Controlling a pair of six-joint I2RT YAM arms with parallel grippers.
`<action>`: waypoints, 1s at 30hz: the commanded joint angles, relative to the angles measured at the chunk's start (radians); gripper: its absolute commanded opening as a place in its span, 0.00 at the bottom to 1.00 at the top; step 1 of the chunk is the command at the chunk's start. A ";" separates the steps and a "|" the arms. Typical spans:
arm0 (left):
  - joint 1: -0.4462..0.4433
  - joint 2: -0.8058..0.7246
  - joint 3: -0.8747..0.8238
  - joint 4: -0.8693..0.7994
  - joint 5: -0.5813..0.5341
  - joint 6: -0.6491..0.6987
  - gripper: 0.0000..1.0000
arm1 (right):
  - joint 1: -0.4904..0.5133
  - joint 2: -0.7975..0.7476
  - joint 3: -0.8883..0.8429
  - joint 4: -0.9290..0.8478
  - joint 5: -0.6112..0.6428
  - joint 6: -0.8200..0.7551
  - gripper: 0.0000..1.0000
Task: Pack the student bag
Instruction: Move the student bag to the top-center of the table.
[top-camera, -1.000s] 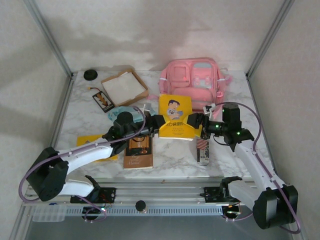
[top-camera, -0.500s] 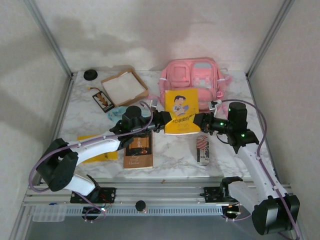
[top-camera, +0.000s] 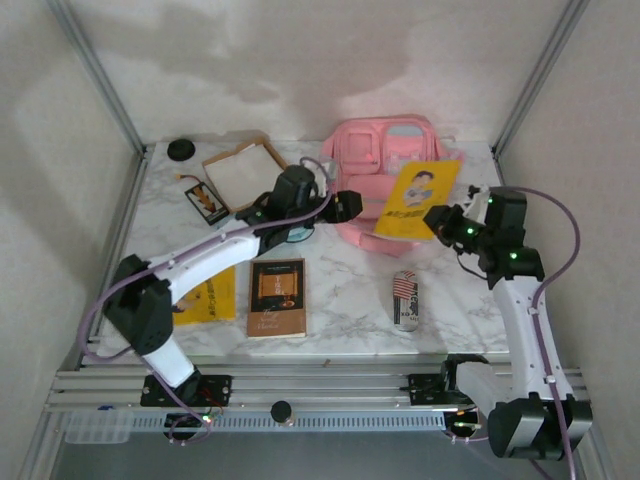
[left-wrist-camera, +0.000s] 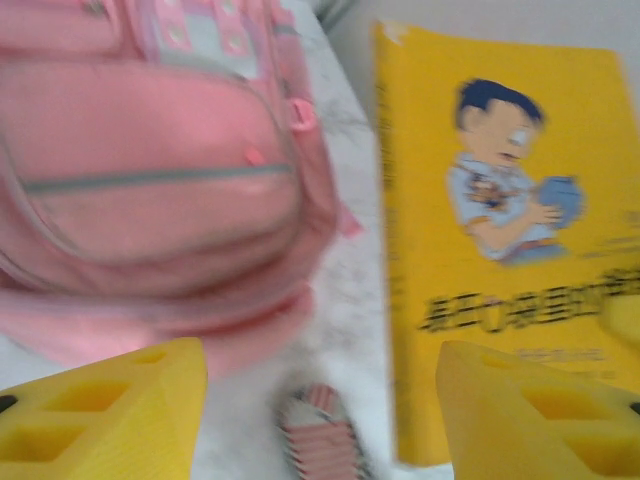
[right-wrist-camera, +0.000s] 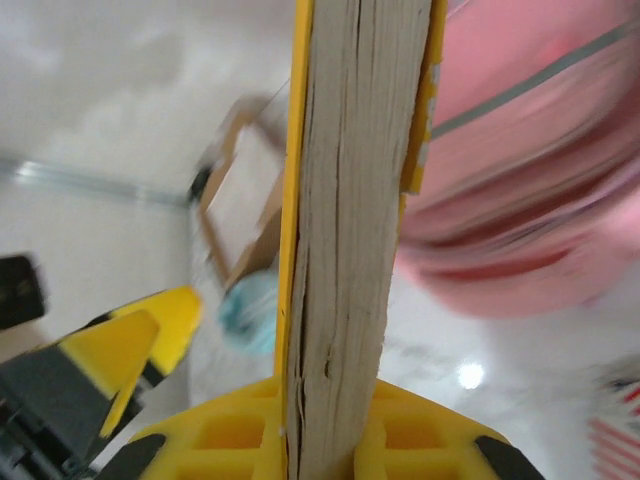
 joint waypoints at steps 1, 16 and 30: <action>0.008 0.141 0.112 -0.170 -0.139 0.279 0.63 | -0.052 0.034 0.044 -0.027 0.205 -0.043 0.00; -0.003 0.660 0.666 -0.285 -0.149 0.519 0.71 | -0.163 0.232 0.032 0.075 0.456 -0.099 0.00; 0.023 0.661 0.411 -0.350 -0.142 0.216 0.62 | -0.116 0.479 0.041 0.275 0.265 -0.153 0.00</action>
